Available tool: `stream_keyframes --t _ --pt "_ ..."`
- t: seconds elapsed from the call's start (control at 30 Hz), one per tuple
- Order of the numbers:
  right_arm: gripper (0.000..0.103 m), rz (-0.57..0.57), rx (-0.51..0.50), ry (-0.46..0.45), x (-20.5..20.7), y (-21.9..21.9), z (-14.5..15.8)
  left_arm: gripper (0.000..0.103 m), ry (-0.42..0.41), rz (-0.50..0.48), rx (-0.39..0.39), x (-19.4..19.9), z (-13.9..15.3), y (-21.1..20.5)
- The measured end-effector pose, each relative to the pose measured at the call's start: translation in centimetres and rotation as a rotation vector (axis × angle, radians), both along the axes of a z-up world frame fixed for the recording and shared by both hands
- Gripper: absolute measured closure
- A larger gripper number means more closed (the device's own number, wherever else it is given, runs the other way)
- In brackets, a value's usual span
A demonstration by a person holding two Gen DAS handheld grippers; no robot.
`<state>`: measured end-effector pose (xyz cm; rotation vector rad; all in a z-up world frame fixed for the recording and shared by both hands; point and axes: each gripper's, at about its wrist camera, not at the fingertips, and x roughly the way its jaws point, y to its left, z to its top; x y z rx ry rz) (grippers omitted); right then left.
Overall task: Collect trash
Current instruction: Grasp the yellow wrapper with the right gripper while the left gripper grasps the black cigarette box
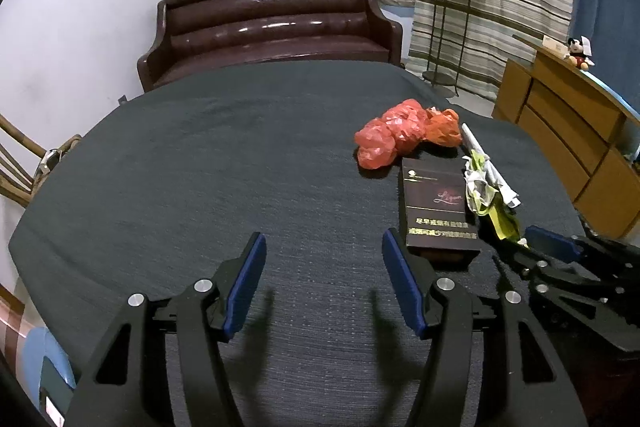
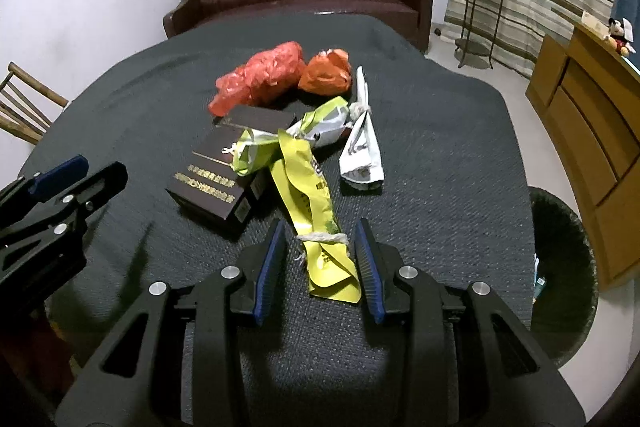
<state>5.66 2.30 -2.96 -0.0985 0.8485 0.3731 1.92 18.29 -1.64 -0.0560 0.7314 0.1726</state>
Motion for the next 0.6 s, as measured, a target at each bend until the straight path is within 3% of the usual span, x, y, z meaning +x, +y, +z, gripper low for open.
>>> stream_keyframes --t 0.13,0.6 --pt "0.078 0.012 -0.005 0.001 0.0 0.0 0.0 0.042 -0.002 -0.01 0.001 0.0 -0.1 -0.4" --pt "0.078 -0.033 0.02 -0.051 -1.6 -3.4 1.2 0.04 -0.003 -0.073 -0.003 0.6 0.0 -3.2"
